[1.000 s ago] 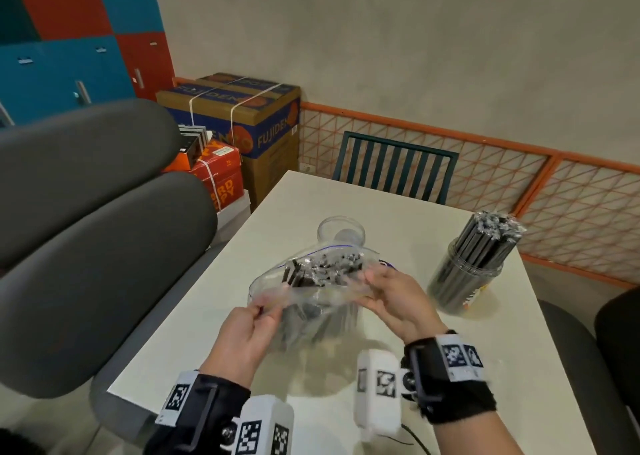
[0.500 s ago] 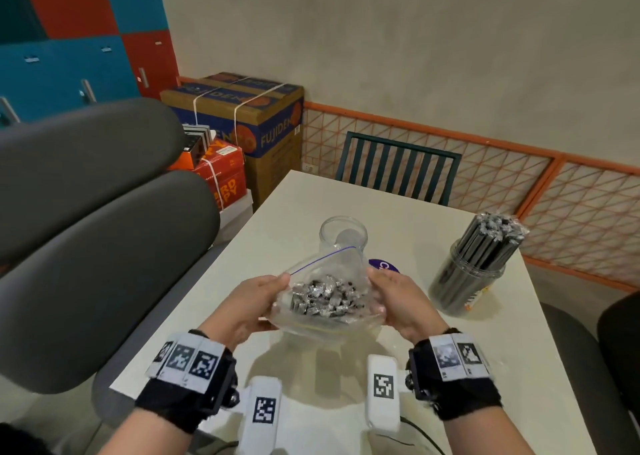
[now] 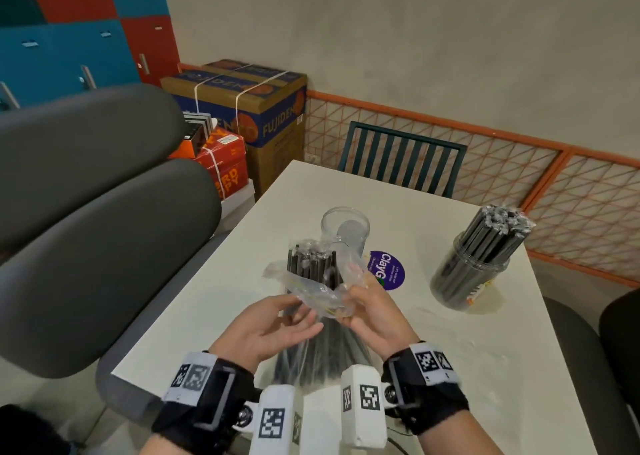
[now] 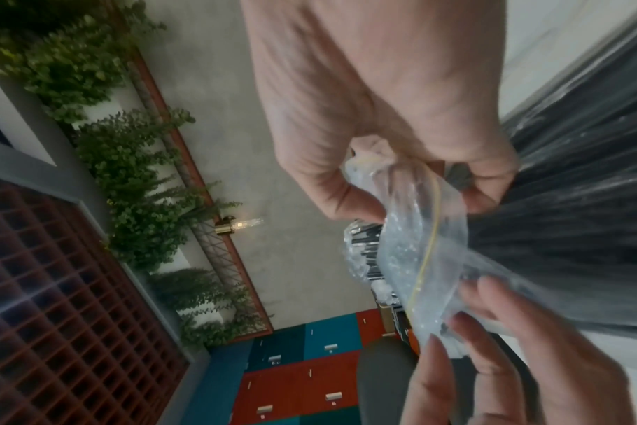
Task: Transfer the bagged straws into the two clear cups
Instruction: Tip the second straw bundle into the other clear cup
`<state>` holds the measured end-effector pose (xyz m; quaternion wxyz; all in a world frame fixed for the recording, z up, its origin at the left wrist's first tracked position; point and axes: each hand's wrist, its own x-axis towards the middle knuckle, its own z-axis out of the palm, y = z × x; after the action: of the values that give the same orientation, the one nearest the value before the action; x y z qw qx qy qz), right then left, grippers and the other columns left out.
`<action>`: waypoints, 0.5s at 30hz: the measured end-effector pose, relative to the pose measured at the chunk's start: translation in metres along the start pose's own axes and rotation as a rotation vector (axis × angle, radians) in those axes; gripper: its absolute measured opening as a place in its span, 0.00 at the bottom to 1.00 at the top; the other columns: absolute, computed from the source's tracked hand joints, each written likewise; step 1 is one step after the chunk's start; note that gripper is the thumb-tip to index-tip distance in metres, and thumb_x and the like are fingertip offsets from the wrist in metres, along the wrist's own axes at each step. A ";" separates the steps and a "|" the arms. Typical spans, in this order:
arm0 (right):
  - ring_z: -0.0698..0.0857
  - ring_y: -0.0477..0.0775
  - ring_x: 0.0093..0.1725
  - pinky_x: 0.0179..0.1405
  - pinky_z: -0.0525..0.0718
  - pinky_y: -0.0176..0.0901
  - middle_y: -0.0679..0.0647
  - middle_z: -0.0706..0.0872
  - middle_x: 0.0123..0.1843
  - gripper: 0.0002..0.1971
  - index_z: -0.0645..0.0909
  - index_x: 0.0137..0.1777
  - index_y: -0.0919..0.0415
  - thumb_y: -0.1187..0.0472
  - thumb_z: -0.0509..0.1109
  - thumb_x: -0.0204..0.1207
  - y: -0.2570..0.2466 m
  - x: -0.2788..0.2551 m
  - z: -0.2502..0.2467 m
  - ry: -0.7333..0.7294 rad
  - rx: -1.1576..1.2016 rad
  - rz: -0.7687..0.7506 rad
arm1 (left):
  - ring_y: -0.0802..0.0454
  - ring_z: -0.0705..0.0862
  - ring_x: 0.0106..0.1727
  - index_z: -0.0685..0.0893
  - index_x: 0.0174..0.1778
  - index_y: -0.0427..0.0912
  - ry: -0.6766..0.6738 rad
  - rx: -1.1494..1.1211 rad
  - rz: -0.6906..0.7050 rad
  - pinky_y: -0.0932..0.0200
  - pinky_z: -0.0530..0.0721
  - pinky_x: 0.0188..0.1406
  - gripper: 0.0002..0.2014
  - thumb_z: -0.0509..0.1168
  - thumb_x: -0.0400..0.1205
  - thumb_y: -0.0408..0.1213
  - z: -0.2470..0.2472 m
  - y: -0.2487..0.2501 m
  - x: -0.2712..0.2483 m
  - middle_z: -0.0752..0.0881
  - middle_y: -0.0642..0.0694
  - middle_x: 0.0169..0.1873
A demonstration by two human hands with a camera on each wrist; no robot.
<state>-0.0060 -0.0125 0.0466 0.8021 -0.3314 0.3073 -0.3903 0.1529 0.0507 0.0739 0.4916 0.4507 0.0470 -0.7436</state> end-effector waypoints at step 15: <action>0.87 0.51 0.38 0.35 0.87 0.44 0.49 0.88 0.41 0.09 0.84 0.51 0.52 0.51 0.67 0.76 0.000 -0.009 -0.005 0.265 -0.421 0.052 | 0.31 0.83 0.55 0.70 0.62 0.31 0.027 -0.077 0.097 0.32 0.86 0.45 0.17 0.51 0.83 0.40 -0.010 -0.026 0.015 0.83 0.28 0.54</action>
<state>-0.0143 -0.0067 0.0451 0.6781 -0.4289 0.4927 -0.3369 0.1369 0.0589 0.0478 0.5432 0.4432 0.0604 -0.7105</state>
